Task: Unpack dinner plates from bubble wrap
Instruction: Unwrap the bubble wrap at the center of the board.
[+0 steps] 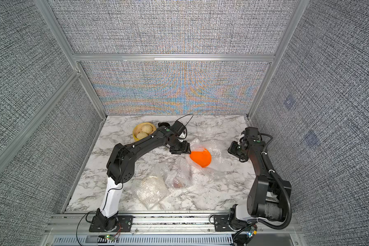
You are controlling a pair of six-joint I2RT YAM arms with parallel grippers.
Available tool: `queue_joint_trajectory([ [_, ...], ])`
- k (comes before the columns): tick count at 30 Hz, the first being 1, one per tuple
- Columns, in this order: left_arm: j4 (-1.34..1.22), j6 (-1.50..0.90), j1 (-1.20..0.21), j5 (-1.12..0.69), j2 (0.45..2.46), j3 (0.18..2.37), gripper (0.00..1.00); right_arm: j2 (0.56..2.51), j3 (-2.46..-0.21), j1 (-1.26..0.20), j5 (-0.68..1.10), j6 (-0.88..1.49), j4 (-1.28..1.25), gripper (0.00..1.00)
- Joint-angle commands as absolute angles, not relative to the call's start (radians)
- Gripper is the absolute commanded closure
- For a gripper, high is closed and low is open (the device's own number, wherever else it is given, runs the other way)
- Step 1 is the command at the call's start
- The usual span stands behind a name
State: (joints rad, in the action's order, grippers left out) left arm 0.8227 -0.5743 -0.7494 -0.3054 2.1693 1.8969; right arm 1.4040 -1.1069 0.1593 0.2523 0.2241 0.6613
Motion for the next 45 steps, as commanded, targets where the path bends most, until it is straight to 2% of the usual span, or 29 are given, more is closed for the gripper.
queue_joint_trajectory([
  [1,0.916,-0.496,-0.750,-0.222,2.135,1.941,0.30,1.375,-1.159,0.083,0.254,0.174,0.724,0.48],
  [5,0.987,-0.417,-0.756,-0.188,2.136,2.044,0.29,1.413,-1.163,0.005,0.483,0.228,0.733,0.48],
  [7,1.025,-0.398,-0.759,-0.185,2.166,2.109,0.29,1.433,-1.133,-0.022,0.544,0.278,0.708,0.48],
  [13,1.113,-0.313,-0.795,-0.172,2.253,2.264,0.26,1.461,-1.049,-0.052,0.591,0.351,0.664,0.46],
  [18,1.228,-0.151,-0.873,-0.047,2.344,2.429,0.23,1.415,-1.012,-0.053,0.584,0.342,0.704,0.45],
  [27,1.176,-0.111,-0.876,0.079,2.464,2.554,0.22,1.291,-0.897,-0.064,0.604,0.372,0.722,0.44],
  [31,1.113,-0.111,-0.877,0.069,2.483,2.557,0.23,1.257,-0.859,-0.086,0.600,0.403,0.730,0.44],
  [33,1.111,-0.107,-0.876,0.040,2.502,2.554,0.30,1.253,-0.835,-0.108,0.601,0.432,0.707,0.43],
  [34,1.111,-0.106,-0.876,0.021,2.511,2.547,0.37,1.253,-0.828,-0.116,0.602,0.449,0.694,0.43],
  [37,1.100,-0.124,-0.876,-0.038,2.534,2.535,0.84,1.255,-0.801,-0.125,0.599,0.495,0.641,0.42],
  [38,1.089,-0.146,-0.876,-0.070,2.542,2.545,0.91,1.255,-0.797,-0.124,0.597,0.501,0.635,0.42],
  [41,1.028,-0.243,-0.878,-0.188,2.555,2.591,0.96,1.244,-0.815,-0.123,0.563,0.489,0.657,0.42],
  [45,0.923,-0.393,-0.890,-0.240,2.535,2.621,1.00,1.211,-0.850,-0.095,0.514,0.462,0.722,0.42],
])
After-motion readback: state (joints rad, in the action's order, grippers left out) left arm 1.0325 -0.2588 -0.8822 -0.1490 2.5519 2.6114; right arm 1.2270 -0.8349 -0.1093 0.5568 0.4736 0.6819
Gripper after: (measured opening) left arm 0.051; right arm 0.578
